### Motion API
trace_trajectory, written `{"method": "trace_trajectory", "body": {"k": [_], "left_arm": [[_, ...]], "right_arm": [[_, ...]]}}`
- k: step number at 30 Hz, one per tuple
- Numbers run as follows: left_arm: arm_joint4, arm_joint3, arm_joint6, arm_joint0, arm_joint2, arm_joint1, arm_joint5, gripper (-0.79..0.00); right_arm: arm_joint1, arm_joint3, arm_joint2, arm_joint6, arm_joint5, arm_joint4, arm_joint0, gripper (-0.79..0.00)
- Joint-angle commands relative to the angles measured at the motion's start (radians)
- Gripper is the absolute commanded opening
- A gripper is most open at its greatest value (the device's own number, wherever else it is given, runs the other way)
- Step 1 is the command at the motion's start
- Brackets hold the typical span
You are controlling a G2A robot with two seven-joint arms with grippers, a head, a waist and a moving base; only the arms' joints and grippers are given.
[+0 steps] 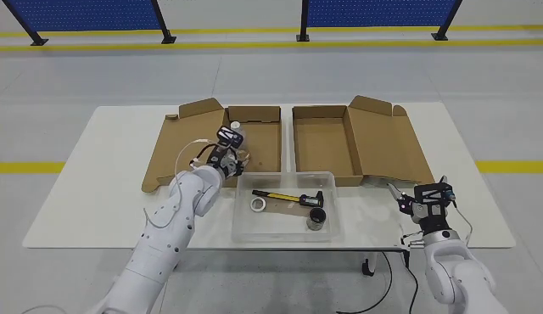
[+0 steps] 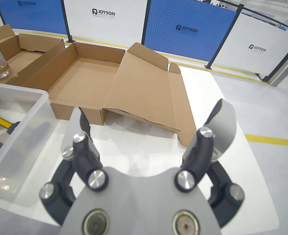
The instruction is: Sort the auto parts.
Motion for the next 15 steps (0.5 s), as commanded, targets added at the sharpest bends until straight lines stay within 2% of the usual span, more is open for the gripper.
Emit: {"method": "trace_trajectory", "body": {"k": [1, 7, 8, 10, 12, 15], "left_arm": [[0.002, -0.028, 0.000, 0.007, -0.009, 0.002, -0.004, -0.191], [-0.031, -0.159, -0.018, 0.050, -0.042, 0.010, -0.032, -0.163], [-0.067, -0.193, -0.022, 0.065, -0.050, 0.010, -0.045, -0.142], [-0.103, -0.233, -0.039, 0.083, -0.056, 0.012, -0.069, -0.049], [-0.139, -0.281, -0.063, 0.110, -0.055, 0.013, -0.098, -0.052], [-0.158, -0.353, -0.096, 0.150, -0.041, 0.016, -0.133, 0.000]], "right_arm": [[0.000, 0.000, 0.000, 0.000, 0.000, 0.000, 0.000, 0.000], [0.000, 0.000, 0.000, 0.000, 0.000, 0.000, 0.000, 0.000], [0.000, 0.000, 0.000, 0.000, 0.000, 0.000, 0.000, 0.000], [0.000, 0.000, 0.000, 0.000, 0.000, 0.000, 0.000, 0.000], [0.000, 0.000, 0.000, 0.000, 0.000, 0.000, 0.000, 0.000], [0.000, 0.000, 0.000, 0.000, 0.000, 0.000, 0.000, 0.000]]}}
